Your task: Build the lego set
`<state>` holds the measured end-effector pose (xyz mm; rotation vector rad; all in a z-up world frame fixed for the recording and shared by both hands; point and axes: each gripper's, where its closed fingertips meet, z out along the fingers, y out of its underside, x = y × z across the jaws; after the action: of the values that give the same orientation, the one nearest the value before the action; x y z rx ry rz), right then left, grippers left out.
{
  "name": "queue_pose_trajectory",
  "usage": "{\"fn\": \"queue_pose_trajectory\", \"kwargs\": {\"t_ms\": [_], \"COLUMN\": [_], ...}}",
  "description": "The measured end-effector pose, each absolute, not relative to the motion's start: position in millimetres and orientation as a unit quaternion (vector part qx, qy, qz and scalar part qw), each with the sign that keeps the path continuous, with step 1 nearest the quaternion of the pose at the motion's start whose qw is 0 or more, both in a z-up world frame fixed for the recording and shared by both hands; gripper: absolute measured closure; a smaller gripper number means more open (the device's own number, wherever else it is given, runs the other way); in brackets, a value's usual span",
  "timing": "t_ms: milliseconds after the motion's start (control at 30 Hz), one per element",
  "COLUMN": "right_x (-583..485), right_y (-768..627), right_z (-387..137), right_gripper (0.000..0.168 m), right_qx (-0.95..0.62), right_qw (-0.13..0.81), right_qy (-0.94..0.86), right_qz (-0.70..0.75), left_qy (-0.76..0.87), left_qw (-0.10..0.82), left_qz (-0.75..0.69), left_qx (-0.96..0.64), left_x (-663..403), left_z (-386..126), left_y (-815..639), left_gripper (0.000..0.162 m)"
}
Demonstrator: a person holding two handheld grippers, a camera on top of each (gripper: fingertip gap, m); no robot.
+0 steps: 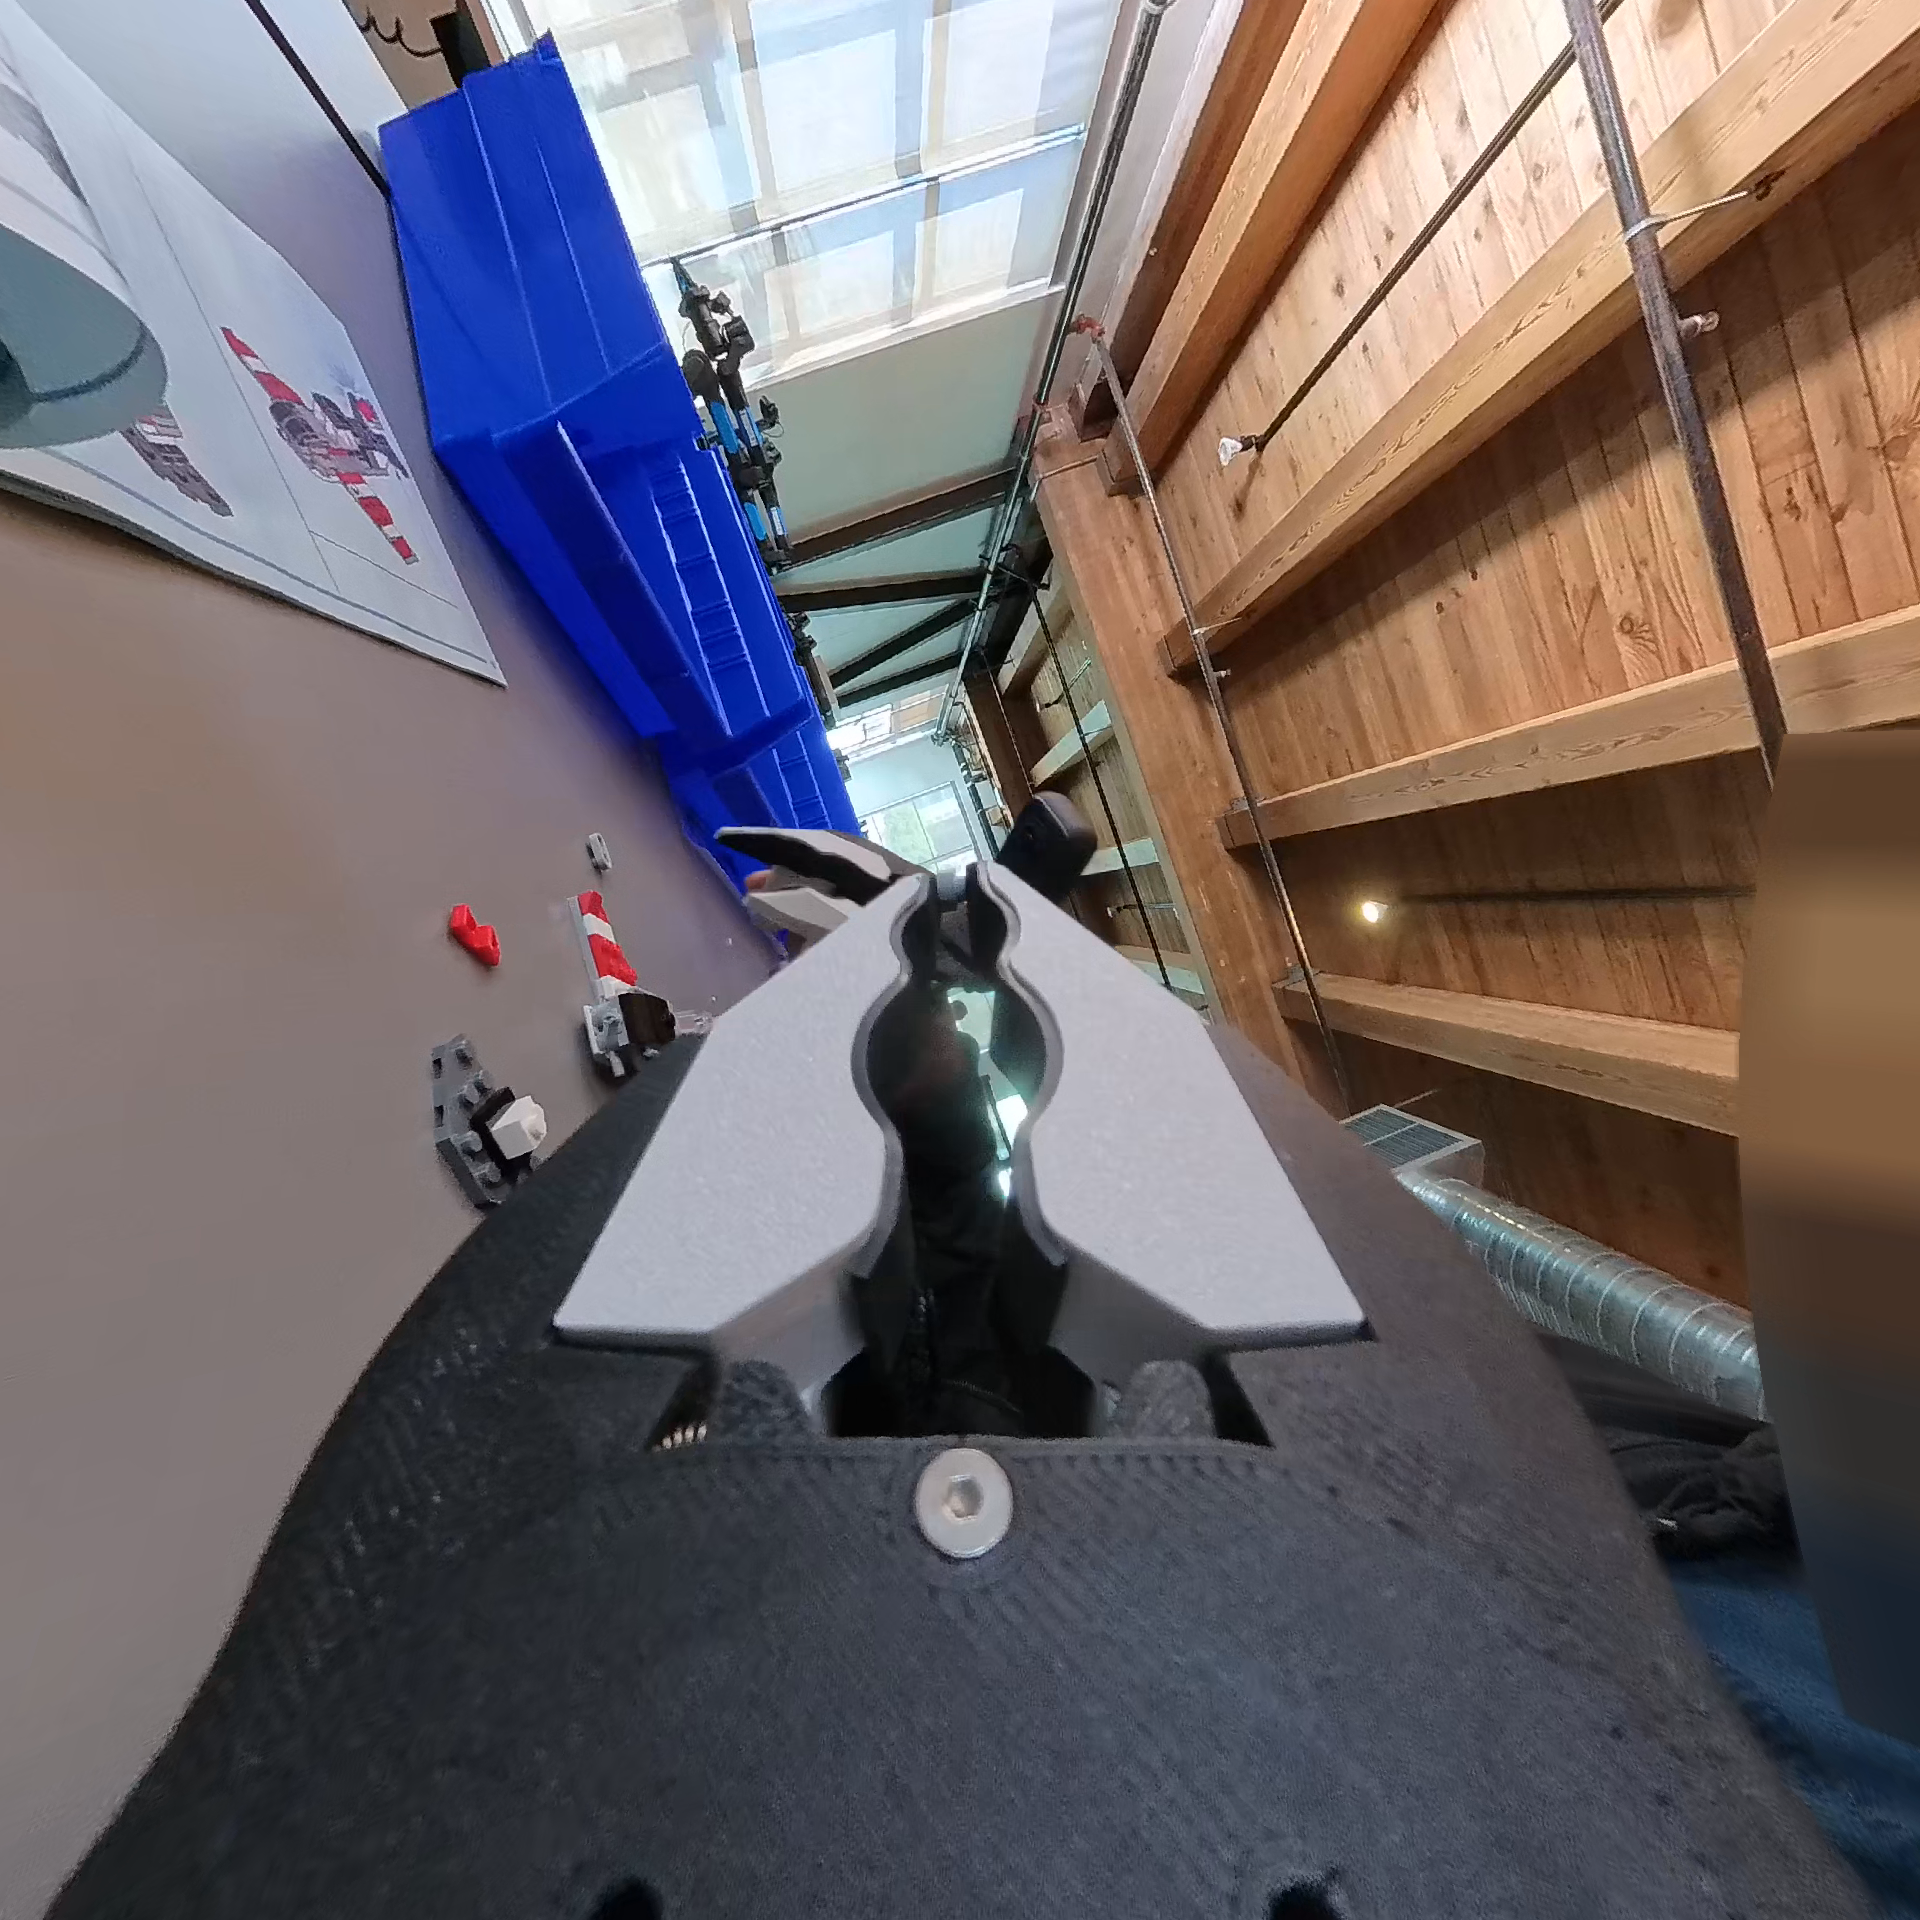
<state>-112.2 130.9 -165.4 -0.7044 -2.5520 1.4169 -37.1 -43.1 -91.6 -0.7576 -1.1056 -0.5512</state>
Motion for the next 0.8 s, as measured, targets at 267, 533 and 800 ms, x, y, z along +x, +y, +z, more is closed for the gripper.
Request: {"fn": "queue_pose_trajectory", "kwargs": {"t_ms": [267, 533, 800], "right_x": [-126, -133, -79], "right_y": [124, 118, 55], "right_z": [-208, -210, -144], "right_gripper": [0.137, 0.154, 0.154], "right_qx": [-0.264, -0.265, -0.154], "right_qw": [0.082, 0.106, 0.054], "right_qy": [-0.881, -0.884, -0.867], "right_qz": [0.385, 0.369, 0.471], "left_qy": [-0.507, -0.503, -0.522], "left_qw": [0.747, 0.747, 0.731], "left_qz": [-0.251, -0.259, -0.26], "left_qx": [-0.349, -0.35, -0.354], "left_x": [-37, -36, -37], "left_z": [-92, -92, -101], "left_y": [-42, -39, -39], "left_gripper": [0.157, 0.158, 0.157]}}
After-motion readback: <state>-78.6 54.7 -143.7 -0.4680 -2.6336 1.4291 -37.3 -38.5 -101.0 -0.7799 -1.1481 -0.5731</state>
